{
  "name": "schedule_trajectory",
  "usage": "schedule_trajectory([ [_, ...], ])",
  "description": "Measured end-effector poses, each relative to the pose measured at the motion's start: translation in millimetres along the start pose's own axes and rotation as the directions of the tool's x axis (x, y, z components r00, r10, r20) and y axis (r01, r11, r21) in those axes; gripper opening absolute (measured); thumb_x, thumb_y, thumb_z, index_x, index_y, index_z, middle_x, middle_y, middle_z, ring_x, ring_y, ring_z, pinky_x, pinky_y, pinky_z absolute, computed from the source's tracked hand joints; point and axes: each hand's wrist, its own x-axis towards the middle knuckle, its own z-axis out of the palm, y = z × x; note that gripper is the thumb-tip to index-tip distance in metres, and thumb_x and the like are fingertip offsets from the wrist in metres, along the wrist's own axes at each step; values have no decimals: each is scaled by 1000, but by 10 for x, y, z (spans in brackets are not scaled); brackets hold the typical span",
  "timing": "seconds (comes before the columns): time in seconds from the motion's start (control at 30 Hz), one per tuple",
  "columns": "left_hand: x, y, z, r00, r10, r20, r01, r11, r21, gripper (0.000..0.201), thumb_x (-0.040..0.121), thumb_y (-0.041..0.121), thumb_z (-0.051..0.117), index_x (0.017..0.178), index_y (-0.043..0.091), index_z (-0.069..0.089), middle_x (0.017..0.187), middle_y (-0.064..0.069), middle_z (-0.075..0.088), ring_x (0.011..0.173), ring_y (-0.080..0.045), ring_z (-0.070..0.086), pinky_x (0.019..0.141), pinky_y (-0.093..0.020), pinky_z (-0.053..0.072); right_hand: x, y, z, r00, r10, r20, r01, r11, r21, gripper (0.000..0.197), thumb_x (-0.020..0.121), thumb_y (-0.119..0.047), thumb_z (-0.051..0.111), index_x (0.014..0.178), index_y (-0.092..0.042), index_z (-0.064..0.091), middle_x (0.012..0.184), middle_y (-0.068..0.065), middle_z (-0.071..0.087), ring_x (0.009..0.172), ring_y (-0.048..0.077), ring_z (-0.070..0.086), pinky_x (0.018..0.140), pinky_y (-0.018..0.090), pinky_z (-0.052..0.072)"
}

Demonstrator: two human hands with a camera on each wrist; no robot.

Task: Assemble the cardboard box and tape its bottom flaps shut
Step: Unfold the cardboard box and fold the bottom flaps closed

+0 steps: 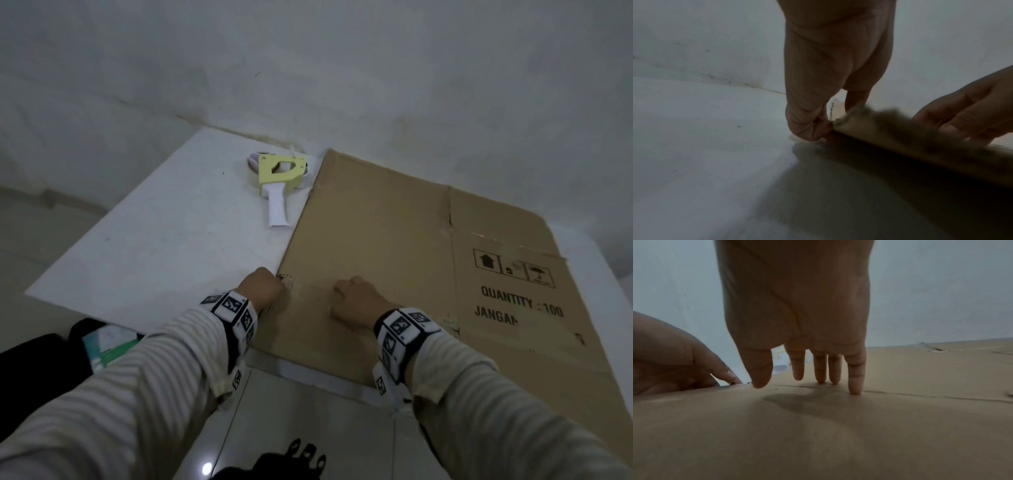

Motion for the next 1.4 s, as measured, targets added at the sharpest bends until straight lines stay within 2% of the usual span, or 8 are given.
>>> schedule_trajectory([
  [0.07, -65, 52, -52, 999, 7, 42, -3, 996, -94, 10, 88, 6, 46, 82, 12, 52, 85, -6, 53, 74, -19, 52, 62, -24, 38, -30, -54, -33, 999, -26, 28, 27, 1000, -7, 51, 91, -35, 46, 138, -15, 39, 135, 14, 37, 123, 35, 39, 103, 43, 39],
  [0.2, -84, 94, -172, 986, 50, 158, -9, 967, -253, 50, 93, 8, 45, 141, 22, 40, 134, -16, 50, 107, -28, 56, 81, -32, 48, -170, -177, -166, 979, -148, 142, 155, 987, -35, 69, 87, -55, 52, 145, -23, 31, 143, 10, 33, 130, 30, 37, 107, 42, 36],
  [0.47, -177, 310, -366, 977, 62, 206, 57, 849, -526, 40, 95, 1, 44, 131, 18, 49, 94, -7, 61, 72, -18, 57, 54, -27, 47, -670, -135, -435, 928, -246, 280, 298, 941, -160, 97, 77, -61, 62, 151, -28, 8, 155, -3, 17, 139, 22, 27, 114, 41, 29],
  [0.7, -304, 414, -450, 964, 183, 195, -43, 824, -565, 25, 93, -2, 34, 100, 1, 58, 71, -13, 50, 61, -24, 49, 60, -33, 48, -986, -75, -791, 952, -302, -56, 287, 940, -186, 44, 93, -11, 48, 137, -19, 45, 124, 12, 60, 106, 30, 58, 89, 37, 49],
  [0.87, -405, 561, -492, 929, 359, 94, -357, 933, -34, 22, 87, -1, 50, 99, 12, 62, 89, -8, 57, 82, -24, 53, 71, -30, 41, -1177, 41, -1165, 937, -255, -240, 220, 962, -164, 43, 92, 1, 43, 130, -17, 52, 119, 11, 63, 101, 27, 58, 77, 31, 44],
  [1.0, -479, 650, -556, 794, 606, 50, -592, 752, 289, 25, 82, 22, 61, 105, 21, 68, 103, -4, 62, 103, -28, 59, 86, -31, 45, -1474, 26, -1518, 893, -264, -363, 210, 960, -183, 39, 89, 0, 48, 125, -16, 55, 115, 11, 63, 101, 28, 58, 75, 31, 41],
  [1.1, -536, 777, -591, 697, 715, 61, -706, 668, 236, 25, 84, 31, 63, 109, 32, 64, 119, 7, 59, 112, -15, 54, 96, -34, 45, -1717, 68, -1780, 848, -257, -464, 156, 957, -246, 41, 88, -1, 50, 125, -19, 54, 112, 10, 65, 98, 28, 59, 76, 33, 45],
  [1.4, -889, 1355, -450, 658, 750, -61, -752, 660, 0, 6, 92, 40, 52, 94, 44, 56, 102, 8, 66, 101, -15, 62, 83, -25, 49, -2051, 352, -2395, 517, -301, -801, -62, 920, -387, 48, 87, -1, 47, 129, -25, 55, 115, 7, 64, 103, 31, 54, 76, 34, 35],
])
